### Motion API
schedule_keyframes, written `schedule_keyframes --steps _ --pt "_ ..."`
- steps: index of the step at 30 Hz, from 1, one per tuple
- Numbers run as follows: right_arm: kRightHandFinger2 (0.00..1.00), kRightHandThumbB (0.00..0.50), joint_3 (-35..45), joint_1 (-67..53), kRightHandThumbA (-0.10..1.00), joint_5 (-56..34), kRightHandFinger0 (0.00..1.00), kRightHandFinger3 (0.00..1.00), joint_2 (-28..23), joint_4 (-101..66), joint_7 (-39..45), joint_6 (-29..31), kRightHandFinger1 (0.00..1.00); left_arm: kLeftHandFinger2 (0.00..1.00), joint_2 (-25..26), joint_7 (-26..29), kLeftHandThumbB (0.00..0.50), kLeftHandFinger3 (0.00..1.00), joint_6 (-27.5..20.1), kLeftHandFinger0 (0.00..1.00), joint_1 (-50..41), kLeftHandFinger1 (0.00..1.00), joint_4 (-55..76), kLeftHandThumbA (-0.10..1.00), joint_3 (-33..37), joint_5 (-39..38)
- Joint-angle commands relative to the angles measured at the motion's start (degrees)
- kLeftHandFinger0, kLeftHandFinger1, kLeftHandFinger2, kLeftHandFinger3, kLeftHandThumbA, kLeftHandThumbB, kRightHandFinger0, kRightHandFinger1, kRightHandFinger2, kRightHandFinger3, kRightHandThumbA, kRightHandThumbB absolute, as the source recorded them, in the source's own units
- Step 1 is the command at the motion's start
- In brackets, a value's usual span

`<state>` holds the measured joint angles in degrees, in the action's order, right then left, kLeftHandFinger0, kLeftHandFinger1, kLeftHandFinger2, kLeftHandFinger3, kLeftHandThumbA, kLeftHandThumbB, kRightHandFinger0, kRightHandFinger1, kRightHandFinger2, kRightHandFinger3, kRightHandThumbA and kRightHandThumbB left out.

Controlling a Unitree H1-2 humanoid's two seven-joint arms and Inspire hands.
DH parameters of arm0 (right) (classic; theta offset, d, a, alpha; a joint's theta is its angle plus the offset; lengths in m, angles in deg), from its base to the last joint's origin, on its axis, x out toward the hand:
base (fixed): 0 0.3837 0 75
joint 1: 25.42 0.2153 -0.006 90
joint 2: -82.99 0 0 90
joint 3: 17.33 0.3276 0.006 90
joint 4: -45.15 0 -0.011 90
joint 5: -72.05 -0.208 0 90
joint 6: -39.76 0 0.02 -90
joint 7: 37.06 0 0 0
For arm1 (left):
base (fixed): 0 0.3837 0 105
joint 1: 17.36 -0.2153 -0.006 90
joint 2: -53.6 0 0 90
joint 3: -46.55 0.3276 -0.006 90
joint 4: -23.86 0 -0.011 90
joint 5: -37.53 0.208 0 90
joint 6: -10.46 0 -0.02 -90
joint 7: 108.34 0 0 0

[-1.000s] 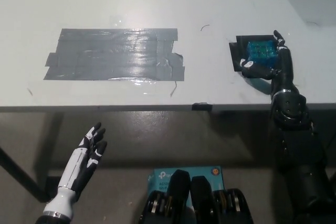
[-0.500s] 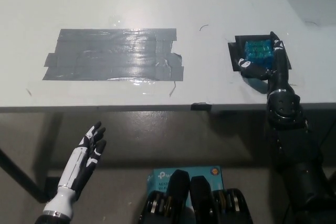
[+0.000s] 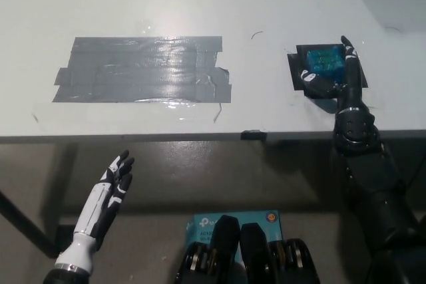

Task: A rubick's cube is kept in the black marked spot on the table and the robot uses its right arm to pick it up and hands it to a person

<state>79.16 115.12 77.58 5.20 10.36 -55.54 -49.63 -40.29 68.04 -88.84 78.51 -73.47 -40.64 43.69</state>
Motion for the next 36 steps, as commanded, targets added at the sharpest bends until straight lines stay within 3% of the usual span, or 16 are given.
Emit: schedule_keyframes --steps 1,7,11,12,14,15,17,19,23,29,31,32,33,34,35,36 --pt "1.00 0.415 -1.16 4.24 0.78 0.90 1.00 1.00 -0.94 3.47 -2.08 1.31 1.00 1.00 0.43 -0.51 0.188 1.00 -1.57 1.00 1.44 1.00 2.09 0.96 -0.40 -0.60" --pt "1.00 0.385 -1.79 5.59 0.70 0.66 1.00 1.00 -1.15 7.63 -3.01 1.72 1.00 1.00 0.53 -0.72 0.186 1.00 -1.25 1.00 1.50 1.00 2.34 0.97 -0.39 -0.83" --pt "1.00 0.380 -3.51 6.83 0.75 1.36 1.00 1.00 -1.84 11.15 -1.64 -1.30 1.00 1.00 0.53 -0.71 0.183 1.00 -1.01 1.00 1.65 1.00 2.48 0.97 -0.47 -1.00" --pt "1.00 0.336 -4.47 7.23 0.61 2.03 1.00 1.00 -2.12 11.81 -1.08 -3.50 1.00 1.00 0.56 -0.73 0.181 1.00 -1.03 1.00 1.70 1.00 2.49 0.97 -0.46 -1.03" --pt "1.00 0.331 -5.93 7.86 0.57 2.94 1.00 1.00 -2.66 12.87 0.67 -6.93 1.00 1.00 0.59 -0.78 0.179 1.00 -1.04 1.00 1.70 1.00 2.53 0.97 -0.44 -1.11" --pt "1.00 0.325 -8.12 9.18 0.30 3.82 1.00 1.00 -3.91 16.23 5.86 -11.00 1.00 1.00 0.56 -0.79 0.179 1.00 -0.70 1.00 1.67 1.00 2.73 0.97 -0.46 -1.15" --pt "1.00 0.322 -10.29 9.79 0.01 4.56 1.00 0.99 -4.47 18.10 8.74 -12.46 1.00 1.00 0.63 -0.81 0.174 1.00 -0.63 1.00 1.81 1.00 2.85 0.97 -0.50 -1.18" --pt "1.00 0.314 -13.26 9.63 -0.09 6.64 1.00 0.78 -4.84 18.59 10.05 -12.20 1.00 1.00 0.64 -0.83 0.173 1.00 -0.76 1.00 1.99 1.00 2.76 0.97 -0.48 -1.20" --pt "0.97 0.231 -20.19 9.35 -0.10 10.34 1.00 0.57 -5.18 19.10 11.32 -11.41 1.00 1.00 0.62 -0.75 0.179 1.00 -0.55 1.00 2.11 1.00 2.86 0.97 -0.39 -0.92" --pt "0.80 0.193 -21.28 9.10 -0.10 8.91 1.00 0.55 -5.35 18.37 11.43 -11.52 0.96 1.00 0.88 -0.77 0.180 1.00 -0.69 1.00 2.59 1.00 2.55 0.98 -0.56 -0.55" --pt "0.61 0.184 -20.81 8.68 -0.10 8.16 0.72 0.38 -5.55 17.85 10.94 -10.91 0.73 1.00 0.93 -0.81 0.176 1.00 -1.08 1.00 2.70 1.00 2.27 0.98 -0.58 -0.63" --pt "0.57 0.180 -20.70 8.58 -0.10 8.04 0.66 0.38 -5.60 17.72 10.84 -10.80 0.68 1.00 0.93 -0.83 0.175 1.00 -1.07 1.00 2.70 1.00 2.27 0.98 -0.58 -0.64" --pt "0.43 0.178 -20.41 8.37 -0.10 7.77 0.52 0.33 -5.72 17.56 10.56 -10.22 0.52 1.00 0.94 -0.82 0.174 1.00 -1.07 1.00 2.72 1.00 2.21 0.98 -0.56 -0.59" --pt "0.35 0.177 -20.01 8.11 -0.10 7.46 0.22 0.33 -5.82 17.25 10.09 -9.46 0.31 1.00 0.90 -0.85 0.173 1.00 -1.20 1.00 2.77 1.00 2.10 0.98 -0.58 -0.72" --pt "0.29 0.169 -19.72 8.02 -0.10 7.29 0.08 0.34 -5.88 17.03 9.73 -9.27 0.21 1.00 0.89 -0.82 0.173 1.00 -1.16 1.00 2.77 1.00 2.13 0.98 -0.56 -0.63" --pt "0.52 0.167 -18.98 7.92 -0.10 6.86 0.06 0.57 -5.96 16.51 8.97 -8.83 0.36 1.00 0.99 -0.78 0.173 1.00 -1.16 1.00 2.96 1.00 1.96 0.98 -0.57 -0.49"
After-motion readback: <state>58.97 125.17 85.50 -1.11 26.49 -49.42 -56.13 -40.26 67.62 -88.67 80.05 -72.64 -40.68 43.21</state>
